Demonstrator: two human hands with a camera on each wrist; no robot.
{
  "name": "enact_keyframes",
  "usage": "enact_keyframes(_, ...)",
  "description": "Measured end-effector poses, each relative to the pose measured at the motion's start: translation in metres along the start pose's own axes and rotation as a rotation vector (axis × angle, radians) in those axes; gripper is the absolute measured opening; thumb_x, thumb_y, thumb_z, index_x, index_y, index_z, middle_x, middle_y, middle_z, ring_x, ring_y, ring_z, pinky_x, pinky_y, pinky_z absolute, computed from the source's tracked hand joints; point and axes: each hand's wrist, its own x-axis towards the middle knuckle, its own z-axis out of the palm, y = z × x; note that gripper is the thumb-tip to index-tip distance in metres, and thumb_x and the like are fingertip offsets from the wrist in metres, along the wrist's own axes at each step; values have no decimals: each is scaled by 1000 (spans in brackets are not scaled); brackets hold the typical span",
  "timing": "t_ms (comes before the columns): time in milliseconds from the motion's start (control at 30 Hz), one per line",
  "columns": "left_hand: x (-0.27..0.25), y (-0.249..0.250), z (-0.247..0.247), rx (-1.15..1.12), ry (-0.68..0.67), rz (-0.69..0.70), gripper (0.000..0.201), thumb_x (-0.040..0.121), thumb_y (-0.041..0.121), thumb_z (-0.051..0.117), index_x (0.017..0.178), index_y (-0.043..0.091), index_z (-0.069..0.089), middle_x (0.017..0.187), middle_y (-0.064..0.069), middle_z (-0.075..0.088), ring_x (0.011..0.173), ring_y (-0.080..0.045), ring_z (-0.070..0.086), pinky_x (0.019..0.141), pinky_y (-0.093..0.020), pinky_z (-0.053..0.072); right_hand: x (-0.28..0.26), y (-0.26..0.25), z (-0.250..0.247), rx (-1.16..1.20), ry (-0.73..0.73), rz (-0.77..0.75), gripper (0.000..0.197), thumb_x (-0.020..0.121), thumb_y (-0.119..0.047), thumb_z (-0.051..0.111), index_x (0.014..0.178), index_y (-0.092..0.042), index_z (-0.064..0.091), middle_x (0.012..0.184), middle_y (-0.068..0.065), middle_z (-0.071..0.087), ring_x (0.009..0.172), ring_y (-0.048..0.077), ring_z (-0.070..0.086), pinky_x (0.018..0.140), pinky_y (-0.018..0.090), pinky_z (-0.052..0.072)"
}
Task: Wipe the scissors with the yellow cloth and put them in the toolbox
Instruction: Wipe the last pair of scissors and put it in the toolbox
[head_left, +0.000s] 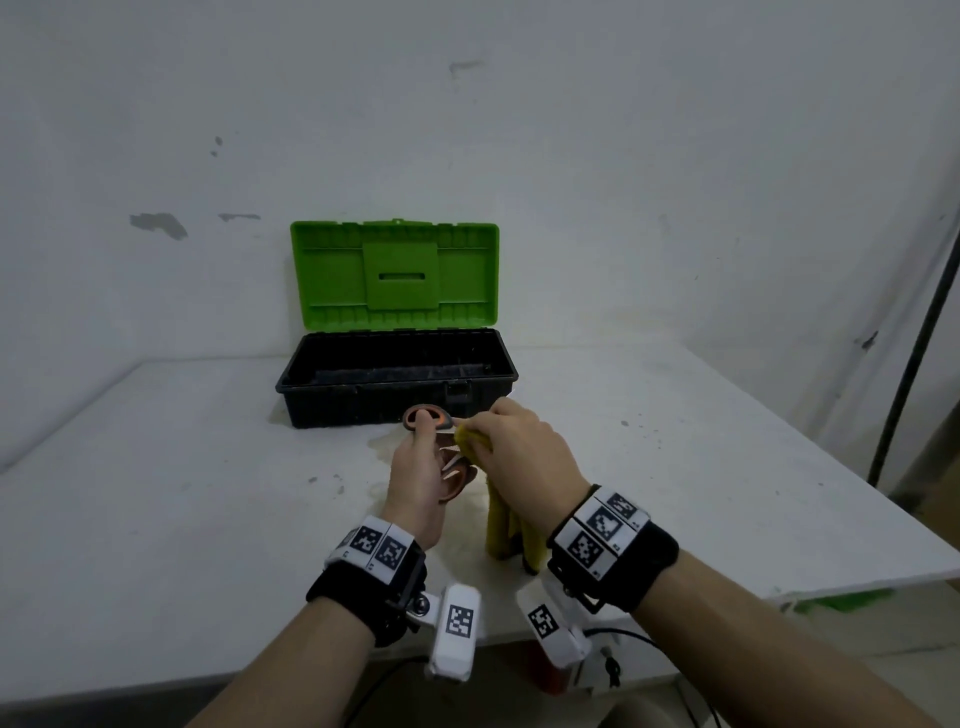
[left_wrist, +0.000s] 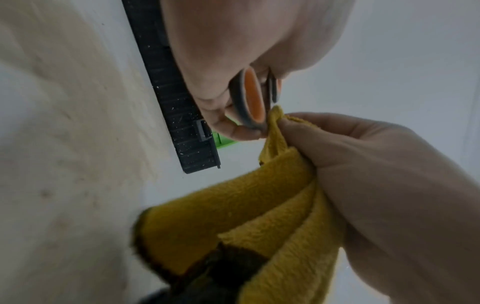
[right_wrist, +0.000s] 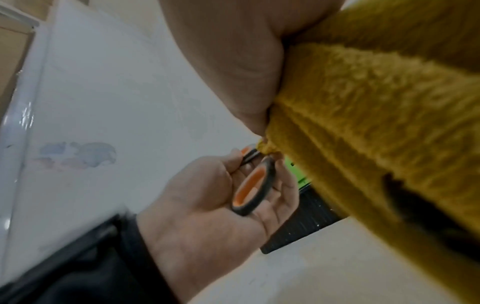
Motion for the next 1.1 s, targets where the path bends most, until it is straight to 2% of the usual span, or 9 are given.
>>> enact_keyframes(67, 1, 1, -2, 35, 6, 4, 56, 105, 49, 33, 113, 5, 67, 103, -21, 74, 89, -33, 72, 74, -41, 59, 2, 0, -1, -14, 19, 5, 18, 98, -30, 52, 106, -24, 67, 101, 0, 53, 82, 30, 61, 69, 44, 54)
enact_keyframes(200, -3, -2, 3, 35, -35, -26, 54, 105, 50, 32, 116, 8, 65, 107, -19, 74, 97, -30, 73, 80, -45, 60, 0, -9, 0, 8, -9, -82, 18, 96, -27, 52, 104, -22, 68, 100, 1, 52, 78, 29, 60, 65, 44, 53)
enact_keyframes(400, -3, -3, 0, 36, -38, -6, 52, 106, 47, 31, 120, 8, 63, 109, -19, 73, 99, -29, 73, 83, -44, 58, 1, -9, -7, -51, -46, -17, 20, 97, -29, 51, 102, -23, 69, 96, 0, 51, 81, 27, 60, 68, 39, 53)
enact_keyframes(500, -5, -5, 5, 59, -71, -14, 49, 106, 49, 32, 122, 12, 61, 110, -16, 72, 102, -29, 71, 78, -43, 59, 0, -14, -6, -11, -29, -78, 20, 97, -26, 51, 102, -23, 70, 97, 0, 52, 77, 26, 60, 66, 39, 53)
enact_keyframes(733, 3, 0, -2, 77, -23, 48, 55, 107, 46, 30, 111, 3, 63, 102, -22, 73, 89, -34, 69, 72, -41, 56, -1, 3, -11, 70, 51, -42, 19, 95, -30, 55, 96, -21, 72, 92, -1, 56, 79, 24, 59, 68, 40, 53)
enact_keyframes(867, 1, -2, 1, 73, -52, 41, 55, 107, 46, 31, 117, 3, 63, 105, -22, 73, 96, -34, 72, 74, -40, 61, -6, 5, -8, 170, 31, -112, 17, 94, -30, 59, 98, -24, 73, 91, -1, 58, 80, 18, 58, 71, 38, 52)
enact_keyframes(933, 0, -2, 1, 61, -56, 53, 53, 107, 45, 32, 111, 4, 63, 96, -17, 73, 81, -30, 71, 66, -36, 58, -4, 12, -8, 188, 62, -63, 17, 94, -28, 58, 100, -25, 74, 91, -2, 59, 82, 17, 58, 71, 37, 52)
enact_keyframes(1000, 0, -1, 0, 32, -48, 62, 50, 107, 44, 32, 102, 5, 63, 83, -10, 68, 64, -22, 63, 60, -32, 52, 0, 22, -13, 167, 109, 13, 17, 94, -25, 58, 99, -23, 74, 91, -2, 60, 83, 17, 58, 72, 35, 52)
enact_keyframes(1100, 0, 1, 1, 38, -32, 57, 49, 107, 44, 32, 100, 7, 62, 81, -9, 67, 63, -20, 61, 61, -33, 52, 0, 28, -18, 195, 138, 5, 16, 94, -25, 60, 98, -23, 75, 91, -3, 61, 81, 16, 58, 73, 36, 53)
